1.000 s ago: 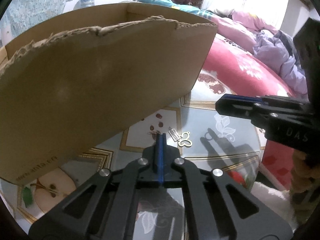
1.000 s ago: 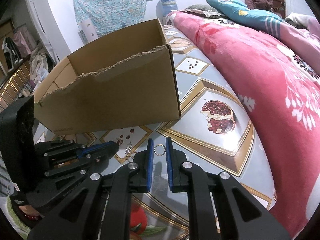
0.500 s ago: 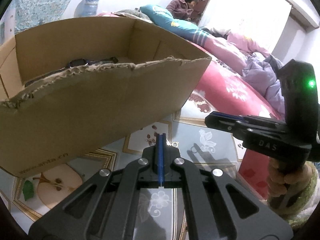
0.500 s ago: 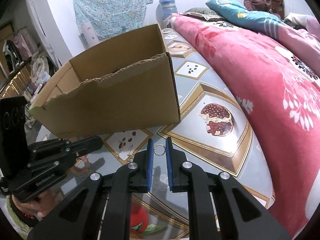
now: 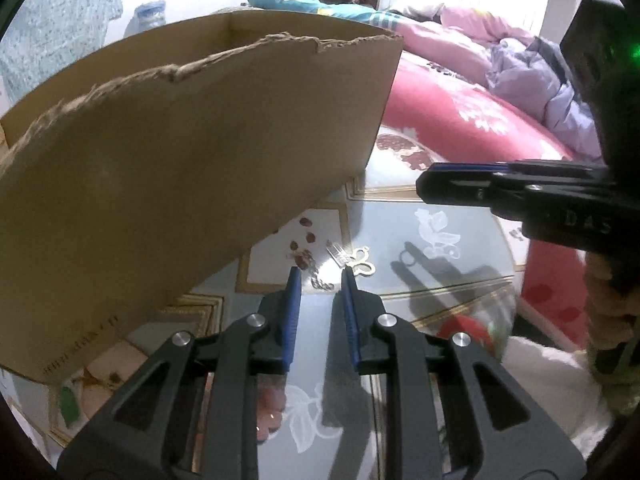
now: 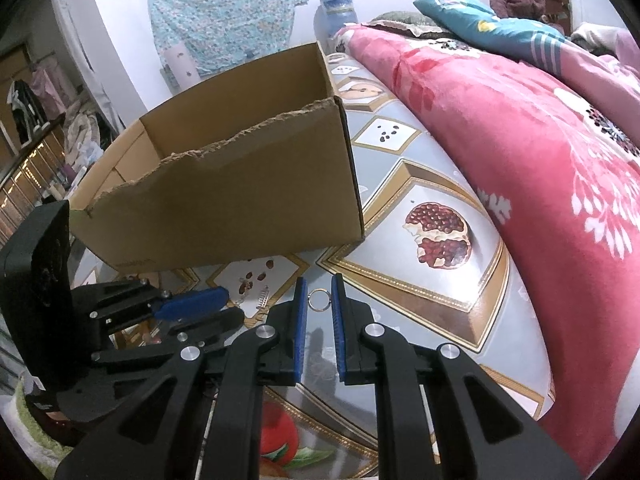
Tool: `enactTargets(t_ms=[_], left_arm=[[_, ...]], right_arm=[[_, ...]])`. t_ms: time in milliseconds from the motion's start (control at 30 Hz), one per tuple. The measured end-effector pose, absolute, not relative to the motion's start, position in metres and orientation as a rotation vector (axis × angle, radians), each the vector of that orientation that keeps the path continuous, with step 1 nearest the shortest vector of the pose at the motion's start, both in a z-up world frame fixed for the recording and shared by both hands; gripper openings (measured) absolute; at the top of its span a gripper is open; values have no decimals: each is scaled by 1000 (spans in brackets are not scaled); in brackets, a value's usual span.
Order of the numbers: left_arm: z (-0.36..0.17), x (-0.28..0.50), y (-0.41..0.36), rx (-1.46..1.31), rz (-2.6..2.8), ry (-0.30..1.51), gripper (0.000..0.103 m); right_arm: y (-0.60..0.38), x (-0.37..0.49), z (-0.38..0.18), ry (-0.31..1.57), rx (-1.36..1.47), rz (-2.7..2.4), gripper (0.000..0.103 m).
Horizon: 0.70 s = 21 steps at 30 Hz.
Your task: Organize jewelry
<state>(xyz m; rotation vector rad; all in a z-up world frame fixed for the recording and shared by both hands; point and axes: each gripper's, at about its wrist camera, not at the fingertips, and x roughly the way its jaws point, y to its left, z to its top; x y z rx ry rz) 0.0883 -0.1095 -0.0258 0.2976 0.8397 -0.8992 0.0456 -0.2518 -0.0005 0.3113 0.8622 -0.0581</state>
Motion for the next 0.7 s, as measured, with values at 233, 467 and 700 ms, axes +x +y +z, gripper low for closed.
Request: enactTargets(t_ms=[233,467,700], left_arm=[[-27,88,-119,386,-857,799,2],[-26,103,-103,235,-881,850,0],[-8,102,-86,119,-909,831,0]], right_arm=[[-253,48,-5,867,321,-49,12],[-254,42,-2,853,330,-53,12],[-255,39,3,838,334,-52,12]])
